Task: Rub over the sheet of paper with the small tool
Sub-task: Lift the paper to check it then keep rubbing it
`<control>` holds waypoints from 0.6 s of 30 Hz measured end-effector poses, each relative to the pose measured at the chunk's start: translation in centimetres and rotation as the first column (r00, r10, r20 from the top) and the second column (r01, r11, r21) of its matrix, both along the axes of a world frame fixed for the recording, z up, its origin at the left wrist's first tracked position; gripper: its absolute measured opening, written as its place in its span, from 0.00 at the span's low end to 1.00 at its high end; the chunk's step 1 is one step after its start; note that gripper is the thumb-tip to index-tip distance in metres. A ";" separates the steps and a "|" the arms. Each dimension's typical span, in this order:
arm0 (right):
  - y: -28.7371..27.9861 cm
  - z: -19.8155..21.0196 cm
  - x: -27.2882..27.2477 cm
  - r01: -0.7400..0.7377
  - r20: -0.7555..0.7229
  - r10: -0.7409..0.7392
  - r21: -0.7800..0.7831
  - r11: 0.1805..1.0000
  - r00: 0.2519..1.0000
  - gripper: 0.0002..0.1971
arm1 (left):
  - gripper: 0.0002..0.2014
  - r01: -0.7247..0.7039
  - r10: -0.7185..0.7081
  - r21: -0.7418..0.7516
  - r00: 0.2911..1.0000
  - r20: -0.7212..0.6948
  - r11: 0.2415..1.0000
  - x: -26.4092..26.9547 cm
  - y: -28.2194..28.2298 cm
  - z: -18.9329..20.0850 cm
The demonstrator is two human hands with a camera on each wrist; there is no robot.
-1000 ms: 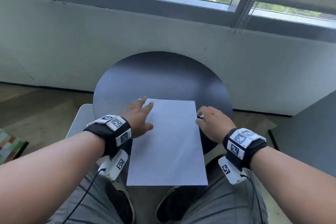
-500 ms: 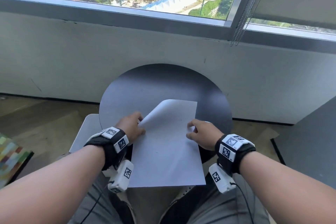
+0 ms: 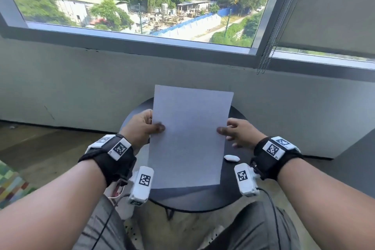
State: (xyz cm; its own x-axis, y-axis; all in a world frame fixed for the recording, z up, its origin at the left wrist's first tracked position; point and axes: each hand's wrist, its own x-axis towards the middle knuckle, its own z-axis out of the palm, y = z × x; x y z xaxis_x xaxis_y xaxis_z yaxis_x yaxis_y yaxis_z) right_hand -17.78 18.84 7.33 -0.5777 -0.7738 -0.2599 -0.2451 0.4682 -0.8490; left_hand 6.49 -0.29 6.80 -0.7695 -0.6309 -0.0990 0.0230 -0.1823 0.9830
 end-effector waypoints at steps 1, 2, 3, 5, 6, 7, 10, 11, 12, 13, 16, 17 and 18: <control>-0.2 1.2 0.2 -0.019 -0.026 0.017 -0.059 0.998 1.000 0.05 | 0.24 -0.009 0.008 -0.029 1.000 -0.027 1.000 -0.1 -0.1 0.8; -0.3 2.4 0.6 -0.029 -0.056 0.022 -0.126 0.992 0.998 0.04 | 0.23 -0.026 0.023 -0.062 0.998 -0.054 0.998 -0.2 -0.3 1.6; -0.4 3.5 1.0 -0.031 -0.077 0.015 -0.199 0.980 0.997 0.05 | 0.22 -0.049 0.041 -0.102 0.996 -0.074 0.994 -0.2 -0.4 2.4; -0.4 5.3 1.8 -0.038 -0.102 0.003 -0.341 0.939 0.995 0.03 | 0.19 -0.092 0.073 -0.162 0.990 -0.121 0.982 -0.1 -0.7 4.0; -0.3 5.9 2.2 -0.053 -0.126 0.002 -0.403 0.914 0.992 0.02 | 0.18 -0.107 0.081 -0.177 0.985 -0.151 0.978 0.2 -0.9 4.6; -0.2 6.2 2.6 -0.062 -0.147 -0.007 -0.454 0.889 0.989 0.02 | 0.17 -0.123 0.090 -0.186 0.981 -0.174 0.975 0.5 -1.0 5.1; 0.4 4.7 3.2 -0.059 -0.161 -0.020 -0.472 0.879 0.987 0.03 | 0.18 -0.151 0.128 -0.187 0.983 -0.131 0.971 1.8 -0.6 4.8; 0.6 3.4 3.3 -0.064 -0.166 -0.007 -0.419 0.905 0.986 0.05 | 0.18 -0.121 0.107 -0.189 0.991 -0.082 0.974 2.2 -0.2 3.9; 0.7 1.8 3.4 -0.066 -0.161 0.010 -0.345 0.936 0.987 0.06 | 0.18 -0.068 0.068 -0.197 0.998 -0.005 0.978 2.6 0.2 2.7; 0.7 0.6 3.6 -0.067 -0.173 0.021 -0.261 0.963 0.985 0.04 | 0.17 -0.016 0.033 -0.195 0.995 0.089 0.981 3.0 0.5 1.5; 0.5 -0.7 3.7 -0.048 -0.188 0.010 -0.200 0.979 0.982 0.08 | 0.15 -0.002 0.047 -0.164 0.961 0.272 0.986 3.6 -0.3 -0.6; 0.3 -0.4 3.7 -0.051 -0.198 0.005 -0.226 0.973 0.980 0.06 | 0.12 -0.024 0.069 -0.168 0.961 0.268 0.985 3.7 -0.9 -0.8; 0.1 0.0 3.8 -0.063 -0.206 0.010 -0.254 0.965 0.979 0.05 | 0.08 -0.046 0.092 -0.182 0.962 0.258 0.982 3.8 -1.3 -0.8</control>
